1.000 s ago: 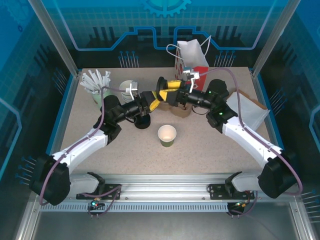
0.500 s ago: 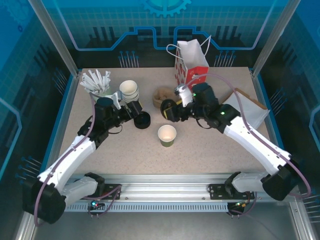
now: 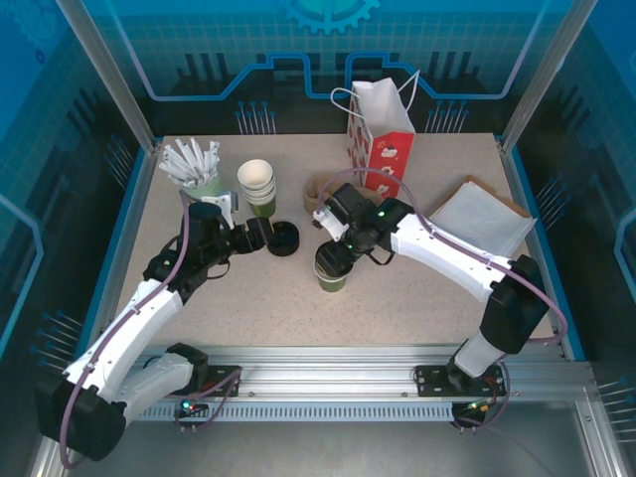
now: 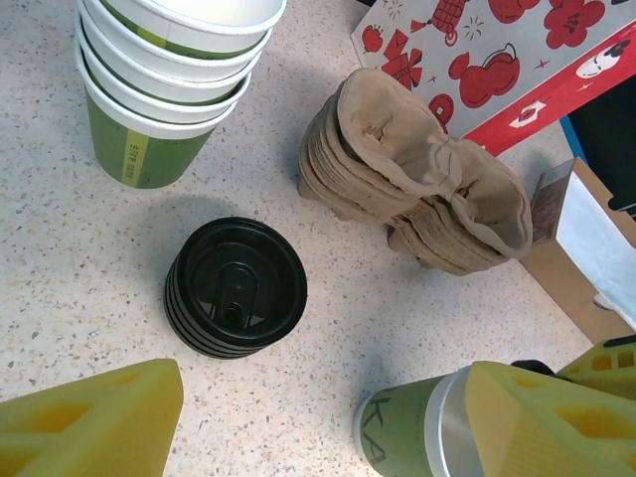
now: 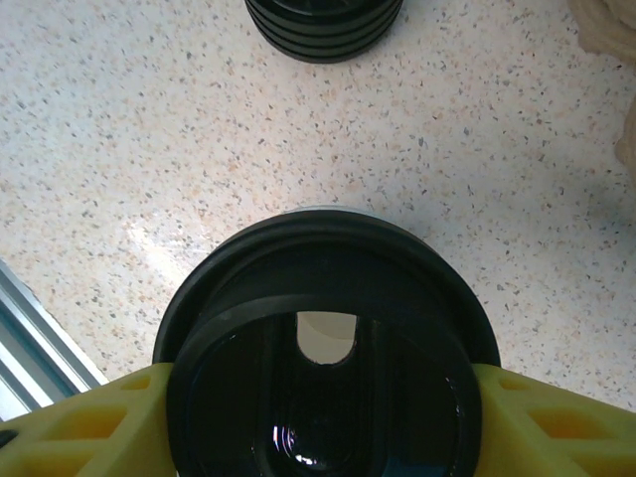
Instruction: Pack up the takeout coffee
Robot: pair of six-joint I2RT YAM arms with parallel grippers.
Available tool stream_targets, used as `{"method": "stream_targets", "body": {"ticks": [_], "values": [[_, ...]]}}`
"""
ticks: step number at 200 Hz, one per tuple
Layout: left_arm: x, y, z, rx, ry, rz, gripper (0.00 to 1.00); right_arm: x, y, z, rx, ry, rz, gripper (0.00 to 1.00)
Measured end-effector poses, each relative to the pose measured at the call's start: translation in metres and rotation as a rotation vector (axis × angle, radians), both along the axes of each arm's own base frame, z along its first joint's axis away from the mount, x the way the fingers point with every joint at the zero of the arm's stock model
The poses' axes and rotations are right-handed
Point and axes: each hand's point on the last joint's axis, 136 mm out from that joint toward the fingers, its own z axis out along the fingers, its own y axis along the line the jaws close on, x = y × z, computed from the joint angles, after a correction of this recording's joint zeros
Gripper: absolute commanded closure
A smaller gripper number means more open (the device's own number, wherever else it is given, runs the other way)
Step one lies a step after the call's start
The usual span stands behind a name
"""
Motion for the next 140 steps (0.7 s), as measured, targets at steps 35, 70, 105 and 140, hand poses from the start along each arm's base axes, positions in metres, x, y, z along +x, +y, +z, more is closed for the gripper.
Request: {"method": "stream_targets", "body": {"ticks": [35, 70, 105, 140], "values": [[-0.001, 0.000, -0.002, 0.006, 0.008, -0.002, 0.23, -0.002, 0.001, -0.010, -0.052, 0.020, 0.016, 0.44], [-0.002, 0.000, -0.001, 0.005, 0.004, -0.003, 0.23, -0.002, 0.002, -0.018, -0.086, 0.034, 0.022, 0.44], [-0.002, 0.000, 0.000, 0.009, -0.001, -0.008, 0.23, -0.002, 0.002, -0.022, -0.101, 0.044, 0.026, 0.44], [-0.003, -0.001, 0.000, 0.011, -0.004, -0.018, 0.22, -0.001, 0.002, -0.023, -0.105, 0.044, 0.025, 0.43]]}}
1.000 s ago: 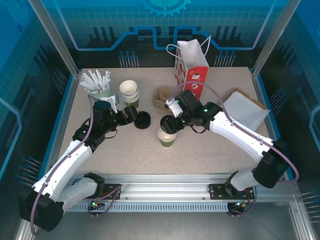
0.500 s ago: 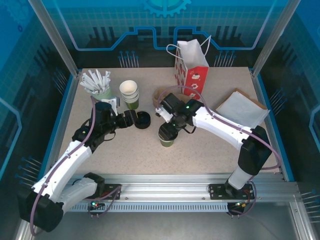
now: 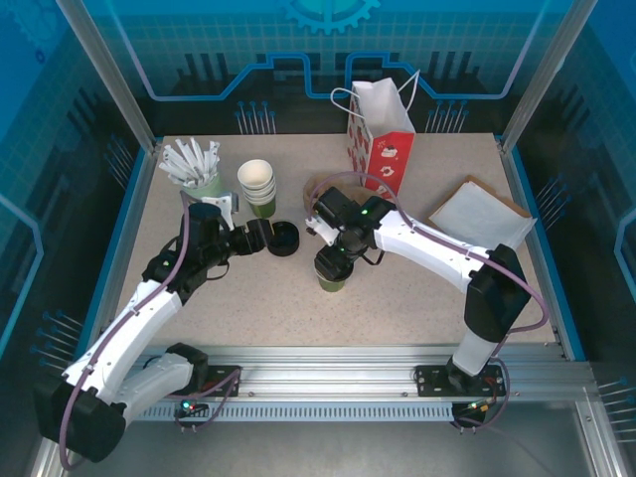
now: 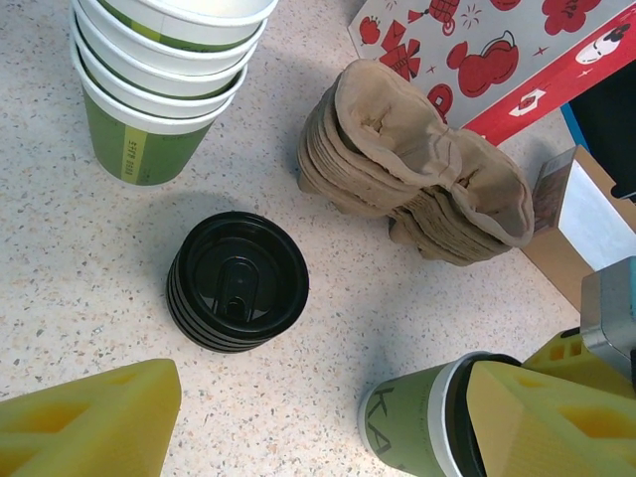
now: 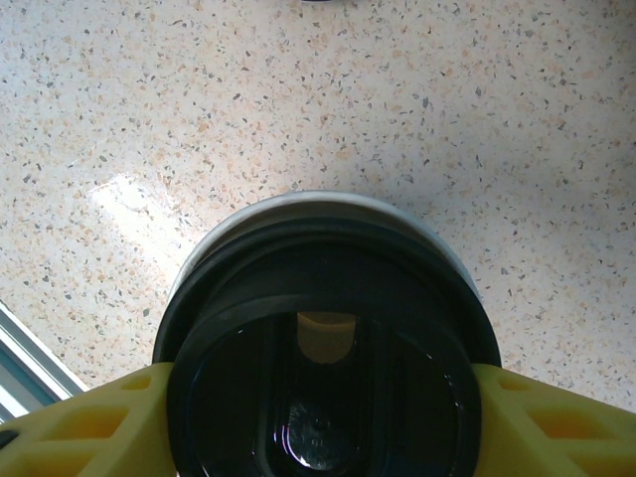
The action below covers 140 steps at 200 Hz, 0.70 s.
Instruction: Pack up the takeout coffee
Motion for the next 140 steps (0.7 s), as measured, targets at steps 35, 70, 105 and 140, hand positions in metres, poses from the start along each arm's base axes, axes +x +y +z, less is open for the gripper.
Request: {"method": "stream_targets", "body": {"ticks": [35, 70, 105, 140], "values": [[-0.0005, -0.0012, 0.0003, -0.004, 0.001, -0.006, 0.23, 0.0015, 0.0005, -0.0008, -0.002, -0.004, -0.001, 0.43], [-0.0011, -0.0025, 0.0005, -0.008, 0.002, -0.013, 0.22, 0.0029, 0.0022, -0.0009, 0.004, -0.008, -0.001, 0.43], [-0.0013, -0.0030, 0.0005, -0.010, 0.002, -0.016, 0.22, 0.0027, 0.0052, -0.0030, 0.013, 0.001, 0.003, 0.42], [-0.0016, -0.0038, 0.0007, -0.013, 0.003, -0.020, 0.22, 0.0022, 0.0060, -0.0035, 0.016, 0.004, 0.005, 0.42]]}}
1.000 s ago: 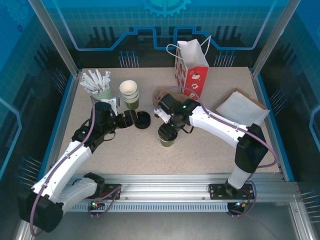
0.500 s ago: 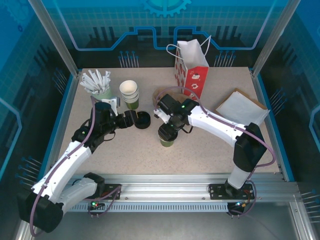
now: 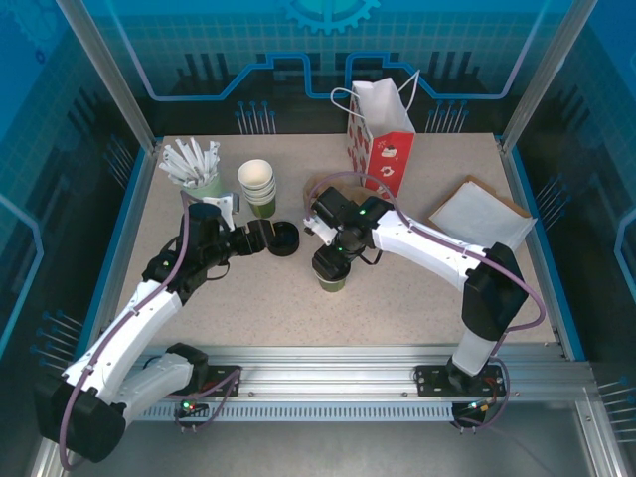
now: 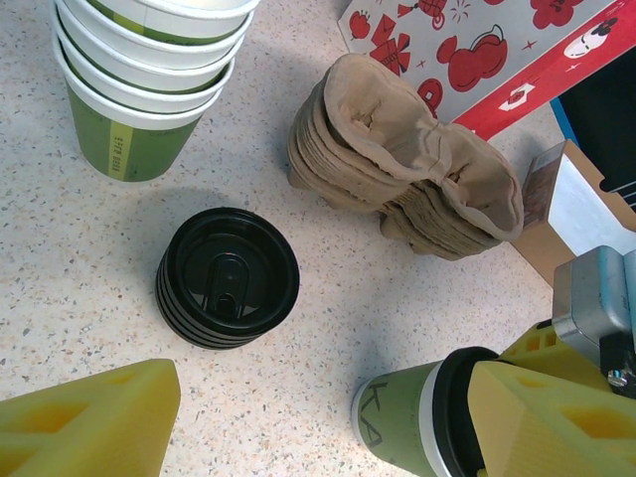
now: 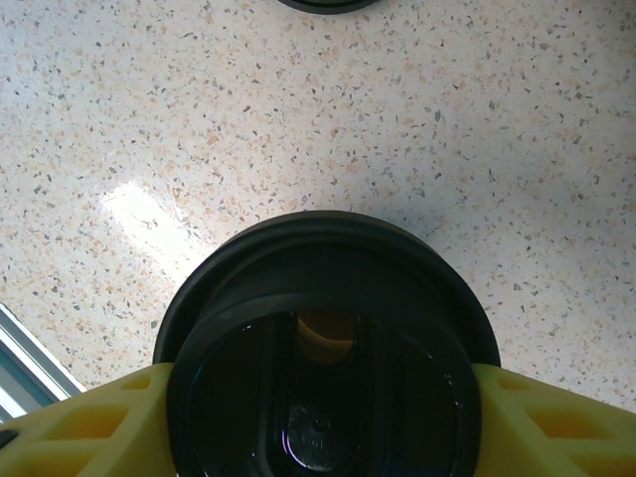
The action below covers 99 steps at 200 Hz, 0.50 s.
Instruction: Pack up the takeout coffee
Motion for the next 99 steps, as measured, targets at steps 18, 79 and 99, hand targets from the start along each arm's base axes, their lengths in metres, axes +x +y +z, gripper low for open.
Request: {"method": "stream_targets", "body": {"ticks": [18, 79, 99], "values": [[-0.0002, -0.0004, 0.0000, -0.001, 0.000, -0.002, 0.22, 0.0000, 0.0000, -0.0003, -0.001, 0.001, 0.000, 0.42], [-0.0003, -0.0007, 0.0000, -0.002, 0.001, -0.004, 0.22, -0.0002, -0.0002, -0.0007, -0.002, 0.002, 0.001, 0.41], [-0.0007, -0.0016, 0.0000, -0.005, 0.002, -0.009, 0.22, -0.0007, -0.0005, -0.0008, -0.004, 0.003, 0.003, 0.40]]}}
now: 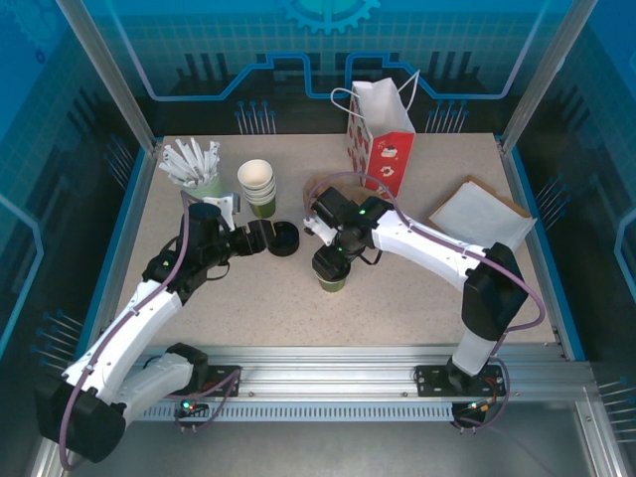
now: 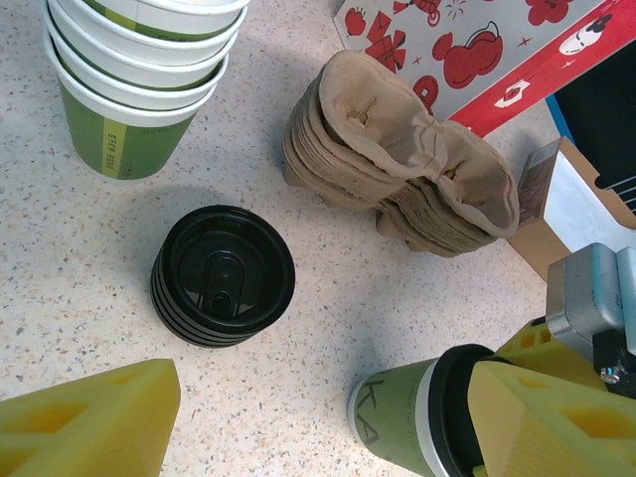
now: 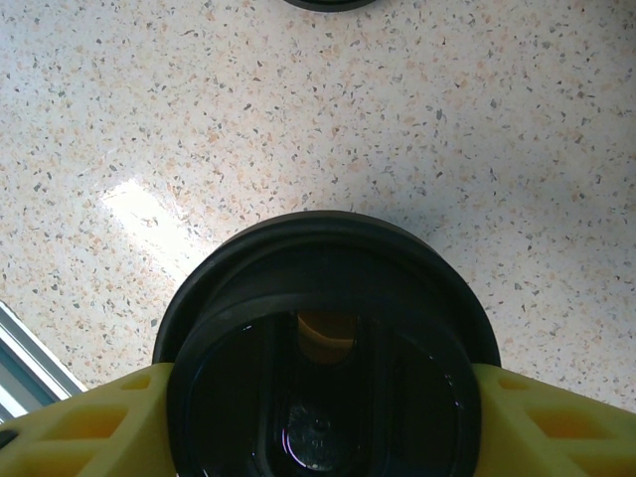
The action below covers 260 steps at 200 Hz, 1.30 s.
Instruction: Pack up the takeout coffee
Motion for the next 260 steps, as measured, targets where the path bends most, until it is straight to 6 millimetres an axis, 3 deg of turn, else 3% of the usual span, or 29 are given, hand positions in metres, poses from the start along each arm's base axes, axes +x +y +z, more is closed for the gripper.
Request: {"method": "stream_targets", "body": {"ticks": [132, 260], "values": [[0.0006, -0.0036, -0.0055, -0.004, 0.021, -0.016, 0.22, 0.0010, -0.0012, -0.0032, -0.018, 0.024, 0.002, 0.38], [0.0015, -0.0039, -0.0098, 0.000, 0.035, -0.016, 0.22, 0.0023, -0.0047, -0.0084, -0.025, -0.001, -0.003, 0.48]]}}
